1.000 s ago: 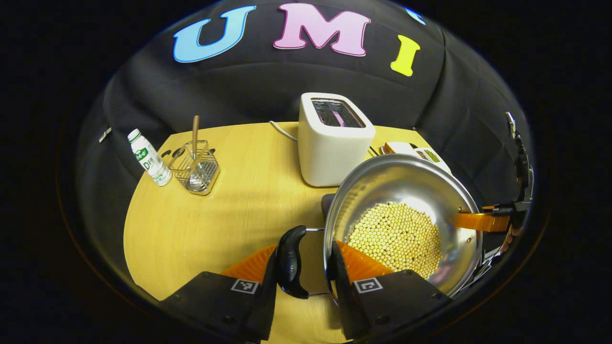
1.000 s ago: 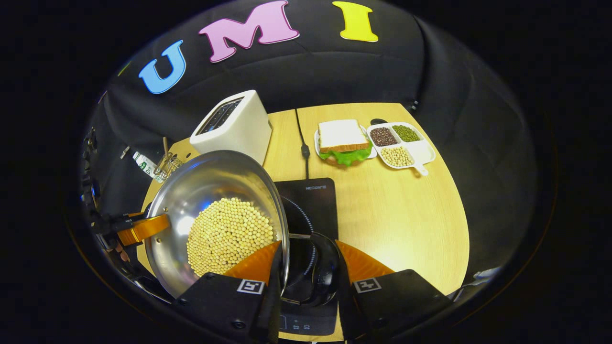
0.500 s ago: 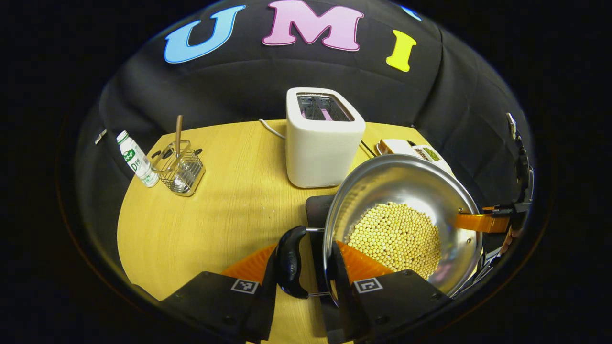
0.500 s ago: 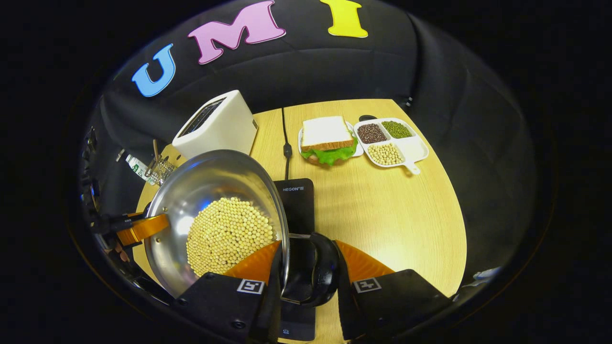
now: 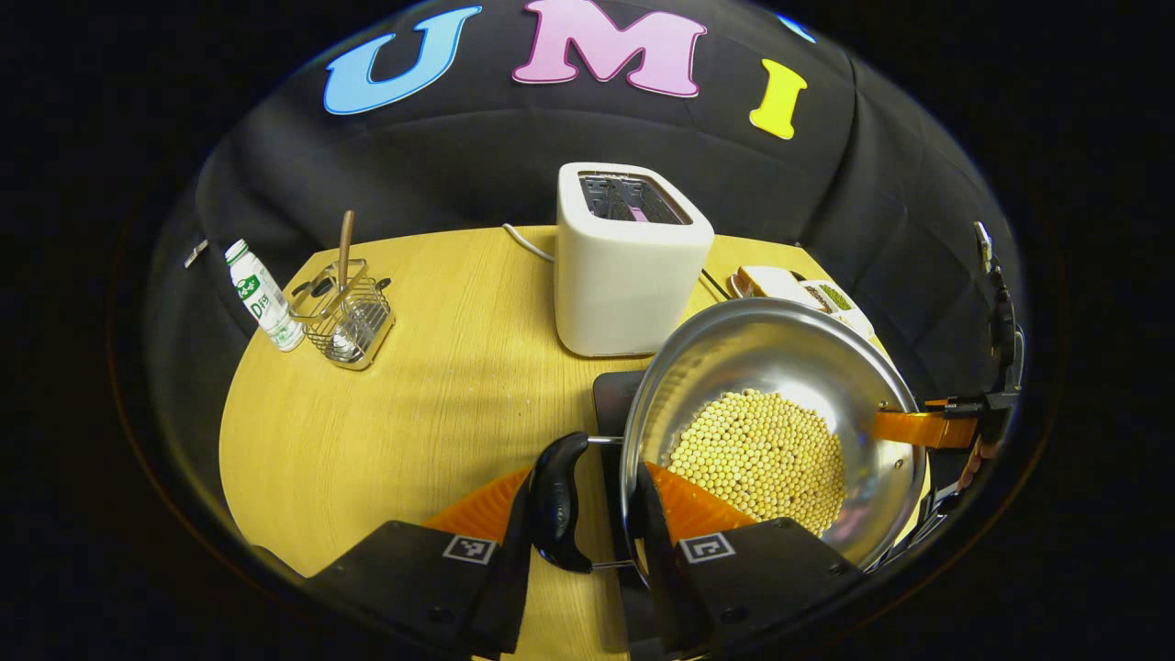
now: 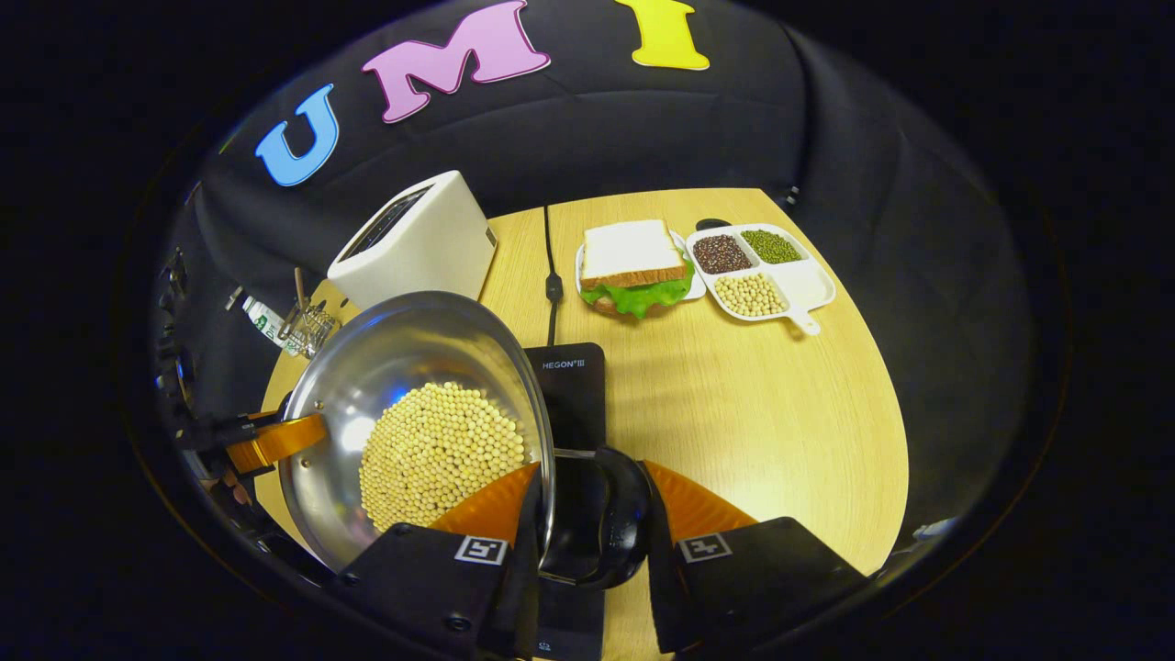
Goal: First push the handle of the pot to place it horizontally, then grasp the pot with both hands and set it on the induction cooktop.
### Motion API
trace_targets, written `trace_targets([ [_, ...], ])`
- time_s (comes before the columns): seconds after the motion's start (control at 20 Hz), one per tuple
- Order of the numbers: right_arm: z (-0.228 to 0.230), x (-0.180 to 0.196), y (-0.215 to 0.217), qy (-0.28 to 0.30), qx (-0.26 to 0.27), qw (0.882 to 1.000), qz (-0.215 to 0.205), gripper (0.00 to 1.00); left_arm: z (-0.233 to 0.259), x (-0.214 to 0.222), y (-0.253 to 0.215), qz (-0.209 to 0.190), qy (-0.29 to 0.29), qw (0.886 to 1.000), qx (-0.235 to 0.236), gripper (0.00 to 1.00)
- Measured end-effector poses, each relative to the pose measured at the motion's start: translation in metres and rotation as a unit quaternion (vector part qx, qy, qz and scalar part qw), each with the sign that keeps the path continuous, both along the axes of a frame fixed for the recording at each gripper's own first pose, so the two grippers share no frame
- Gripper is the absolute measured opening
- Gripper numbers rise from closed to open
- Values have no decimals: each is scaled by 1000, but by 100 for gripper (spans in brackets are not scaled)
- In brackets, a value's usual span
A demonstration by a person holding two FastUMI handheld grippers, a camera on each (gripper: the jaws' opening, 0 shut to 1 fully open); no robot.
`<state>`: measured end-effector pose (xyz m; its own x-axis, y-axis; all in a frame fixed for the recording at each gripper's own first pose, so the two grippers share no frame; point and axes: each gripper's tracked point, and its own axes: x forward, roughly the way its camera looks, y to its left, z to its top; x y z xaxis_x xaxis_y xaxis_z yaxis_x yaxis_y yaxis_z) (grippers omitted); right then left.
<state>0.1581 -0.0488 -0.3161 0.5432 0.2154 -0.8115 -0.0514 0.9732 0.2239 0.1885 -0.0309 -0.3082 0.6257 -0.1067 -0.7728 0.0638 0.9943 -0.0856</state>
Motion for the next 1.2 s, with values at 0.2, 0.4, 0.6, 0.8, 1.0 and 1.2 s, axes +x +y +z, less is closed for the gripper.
trace_targets([
  [0.2, 0, -1, 0, 2, 0, 1000, -2, 53, -1, -3, 1, -4, 5, 1000, 0, 58],
  [0.4, -1, 0, -1, 0, 1, 1000, -4, 53, -2, -3, 0, -5, 9, 1000, 2, 60],
  [0.6, 0, -1, -2, 0, 4, 1000, -8, 53, -2, -3, 1, -5, 9, 1000, 3, 60],
  [0.8, 5, 1, 1, -14, -1, 1000, -11, 61, 2, -2, -4, -13, 7, 1000, 14, 66],
  [1.0, 11, -1, 5, -28, -12, 1000, -3, 99, 21, 3, -8, -25, -26, 999, 26, 97],
  [1.2, 33, 2, 1, -64, -28, 997, -18, 99, 32, -2, -6, -22, -33, 999, 32, 96],
])
